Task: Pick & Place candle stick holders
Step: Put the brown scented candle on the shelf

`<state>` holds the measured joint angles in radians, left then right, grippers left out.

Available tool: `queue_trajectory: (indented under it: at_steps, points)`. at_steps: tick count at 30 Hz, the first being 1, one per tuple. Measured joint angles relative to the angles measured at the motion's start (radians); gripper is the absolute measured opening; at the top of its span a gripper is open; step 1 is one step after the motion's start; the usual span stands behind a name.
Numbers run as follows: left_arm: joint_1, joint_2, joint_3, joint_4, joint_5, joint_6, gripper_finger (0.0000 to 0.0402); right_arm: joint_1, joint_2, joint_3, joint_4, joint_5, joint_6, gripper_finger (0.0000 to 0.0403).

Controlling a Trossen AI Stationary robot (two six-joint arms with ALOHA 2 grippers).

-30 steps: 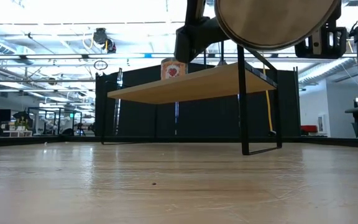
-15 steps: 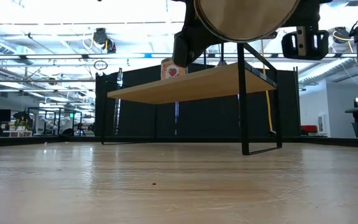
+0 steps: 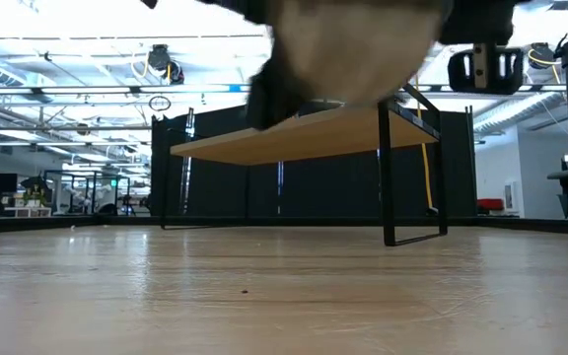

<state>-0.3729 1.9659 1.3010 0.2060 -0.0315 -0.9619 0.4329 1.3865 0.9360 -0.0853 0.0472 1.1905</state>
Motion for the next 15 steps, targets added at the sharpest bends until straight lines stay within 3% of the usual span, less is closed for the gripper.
queue_trajectory:
  at_steps: [8, 15]
  points:
    - [-0.055, -0.096, -0.002, -0.296, -0.157, -0.035, 0.0347, 0.017, -0.006, 0.001, 0.001, -0.052, -0.016, 0.0085]
    - [-0.105, -0.234, -0.001, -0.519, -0.528, -0.071, 0.0346, 0.087, -0.011, 0.002, -0.04, -0.051, -0.038, 0.0092]
